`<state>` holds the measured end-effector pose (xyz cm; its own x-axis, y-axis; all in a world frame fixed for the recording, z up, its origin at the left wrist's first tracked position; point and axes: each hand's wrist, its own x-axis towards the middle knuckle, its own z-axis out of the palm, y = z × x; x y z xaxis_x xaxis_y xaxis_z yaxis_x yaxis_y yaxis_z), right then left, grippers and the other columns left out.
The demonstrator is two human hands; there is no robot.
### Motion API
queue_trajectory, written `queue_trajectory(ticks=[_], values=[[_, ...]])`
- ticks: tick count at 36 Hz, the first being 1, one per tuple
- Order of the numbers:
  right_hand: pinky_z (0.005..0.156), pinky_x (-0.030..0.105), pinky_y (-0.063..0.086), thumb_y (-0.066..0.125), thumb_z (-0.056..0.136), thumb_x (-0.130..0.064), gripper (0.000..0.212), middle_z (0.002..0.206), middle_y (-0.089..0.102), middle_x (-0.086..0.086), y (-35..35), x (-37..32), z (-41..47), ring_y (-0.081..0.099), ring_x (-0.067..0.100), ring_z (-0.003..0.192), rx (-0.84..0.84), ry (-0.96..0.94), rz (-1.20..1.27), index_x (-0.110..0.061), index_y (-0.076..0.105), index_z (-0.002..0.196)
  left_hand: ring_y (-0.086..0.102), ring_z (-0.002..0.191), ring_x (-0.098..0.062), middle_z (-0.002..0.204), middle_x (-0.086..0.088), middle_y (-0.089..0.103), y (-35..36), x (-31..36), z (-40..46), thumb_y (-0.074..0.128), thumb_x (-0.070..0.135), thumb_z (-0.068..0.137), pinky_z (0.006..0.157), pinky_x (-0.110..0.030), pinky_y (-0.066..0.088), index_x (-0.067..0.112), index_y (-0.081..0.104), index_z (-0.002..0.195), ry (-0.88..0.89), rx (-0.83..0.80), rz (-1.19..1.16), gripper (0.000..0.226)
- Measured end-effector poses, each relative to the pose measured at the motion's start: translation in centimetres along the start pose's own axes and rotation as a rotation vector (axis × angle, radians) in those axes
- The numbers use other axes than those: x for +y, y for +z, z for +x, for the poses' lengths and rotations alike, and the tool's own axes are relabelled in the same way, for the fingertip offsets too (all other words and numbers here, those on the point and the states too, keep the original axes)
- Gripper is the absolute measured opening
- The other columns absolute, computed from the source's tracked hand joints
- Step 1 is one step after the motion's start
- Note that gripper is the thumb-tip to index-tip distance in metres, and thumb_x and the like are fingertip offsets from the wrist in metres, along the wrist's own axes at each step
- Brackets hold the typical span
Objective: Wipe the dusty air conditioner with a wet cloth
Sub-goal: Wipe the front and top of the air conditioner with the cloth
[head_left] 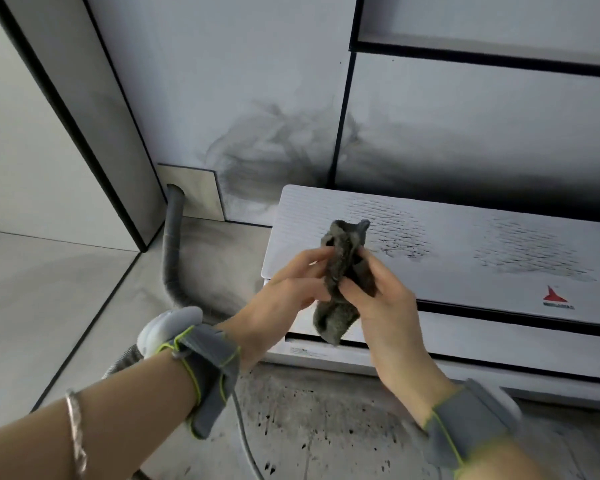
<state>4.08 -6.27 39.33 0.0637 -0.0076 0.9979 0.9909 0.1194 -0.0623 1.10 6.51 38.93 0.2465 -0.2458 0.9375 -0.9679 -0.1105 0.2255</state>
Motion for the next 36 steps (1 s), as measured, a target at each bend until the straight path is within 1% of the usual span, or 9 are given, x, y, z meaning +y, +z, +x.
queue_trajectory(ticks=[2, 5, 8, 13, 16, 18, 27, 33, 36], values=[[0.093, 0.021, 0.049, 0.056, 0.084, 0.008, 0.044, 0.113, 0.066, -0.005, 0.8, 0.4, 1.6, 0.062, 0.01, 0.103, 0.063, -0.195, -0.255, -0.019, 0.062, 0.118, 0.051, 0.104, 0.009, 0.108, 0.027, 0.062, -0.8, -0.3, 1.0, 0.04, -0.002, 0.089, 0.098, -0.018, 0.035, 0.033, 0.05, 0.122, -0.006, 0.039, 0.05, 0.049], [0.091, 0.015, 0.043, 0.061, 0.079, 0.005, 0.038, 0.112, 0.064, 0.002, 1.7, 1.5, 4.5, 0.06, 0.018, 0.102, 0.121, -0.403, -0.601, -0.008, 0.066, 0.114, 0.049, 0.115, -0.002, 0.124, 0.011, 0.058, -2.2, -1.3, 2.0, 0.044, 0.002, 0.091, 0.096, -0.016, 0.037, 0.026, 0.05, 0.129, 0.007, 0.184, 0.222, 0.046], [0.085, 0.027, 0.044, 0.068, 0.079, -0.009, 0.032, 0.104, 0.069, 0.004, 2.2, 2.0, 6.2, 0.06, 0.025, 0.099, 0.062, -0.408, -0.76, -0.01, 0.068, 0.111, 0.049, 0.12, -0.013, 0.128, 0.005, 0.056, -3.8, -3.0, 2.4, 0.048, 0.016, 0.093, 0.097, -0.024, 0.036, 0.021, 0.048, 0.131, -0.031, 0.402, 0.616, 0.038], [0.101, 0.031, 0.019, 0.056, 0.088, -0.033, 0.033, 0.132, 0.055, -0.009, 3.2, 4.2, 6.3, 0.044, 0.019, 0.12, -0.065, -0.522, -1.113, -0.03, 0.061, 0.12, 0.051, 0.118, -0.025, 0.13, -0.006, 0.053, -5.6, -5.0, 3.3, 0.054, 0.038, 0.09, 0.1, -0.039, 0.042, 0.014, 0.047, 0.132, -0.258, 0.557, 0.666, 0.049], [0.116, 0.044, 0.002, 0.042, 0.095, -0.033, 0.038, 0.145, 0.039, -0.009, 3.9, 4.9, 6.8, 0.03, 0.015, 0.134, -0.135, -0.51, -1.157, -0.031, 0.049, 0.132, 0.055, 0.113, -0.025, 0.124, -0.004, 0.059, -5.9, -5.5, 3.8, 0.055, 0.04, 0.089, 0.097, -0.038, 0.045, 0.013, 0.052, 0.129, -0.258, 0.551, 0.617, 0.048], [0.117, 0.046, 0.003, 0.035, 0.097, -0.032, 0.041, 0.149, 0.033, -0.005, 4.7, 5.2, 7.9, 0.024, 0.017, 0.139, -0.168, -0.504, -1.177, -0.029, 0.043, 0.137, 0.056, 0.109, -0.023, 0.118, -0.002, 0.061, -5.9, -5.8, 4.2, 0.057, 0.04, 0.088, 0.096, -0.038, 0.046, 0.014, 0.056, 0.125, -0.221, 0.575, 0.594, 0.045], [0.117, 0.043, 0.004, 0.028, 0.098, -0.025, 0.046, 0.156, 0.013, 0.0, 8.9, 3.8, 16.2, 0.006, 0.018, 0.144, -0.226, -0.236, -1.258, -0.027, 0.027, 0.144, 0.061, 0.098, -0.019, 0.096, 0.002, 0.067, -5.4, -5.7, 6.0, 0.068, 0.035, 0.08, 0.087, -0.031, 0.048, 0.017, 0.065, 0.107, -0.13, 0.685, 0.499, 0.032], [0.118, 0.037, 0.0, 0.03, 0.098, -0.022, 0.05, 0.157, 0.005, 0.0, 8.3, 4.8, 10.0, 0.0, 0.017, 0.144, -0.26, -0.362, -1.206, -0.025, 0.019, 0.147, 0.061, 0.087, -0.018, 0.085, -0.001, 0.065, -5.7, -6.2, 6.6, 0.062, 0.014, 0.083, 0.073, -0.021, 0.04, 0.01, 0.065, 0.104, -0.09, 0.719, 0.398, 0.021], [0.118, 0.038, -0.004, 0.026, 0.099, -0.024, 0.05, 0.157, 0.002, -0.002, 7.7, 5.2, 10.3, -0.002, 0.014, 0.144, -0.25, -0.341, -1.218, -0.028, 0.014, 0.148, 0.058, 0.081, -0.014, 0.08, 0.005, 0.061, -5.9, -6.5, 6.7, 0.067, 0.017, 0.082, 0.07, -0.019, 0.039, 0.012, 0.063, 0.101, -0.078, 0.705, 0.349, 0.021]])
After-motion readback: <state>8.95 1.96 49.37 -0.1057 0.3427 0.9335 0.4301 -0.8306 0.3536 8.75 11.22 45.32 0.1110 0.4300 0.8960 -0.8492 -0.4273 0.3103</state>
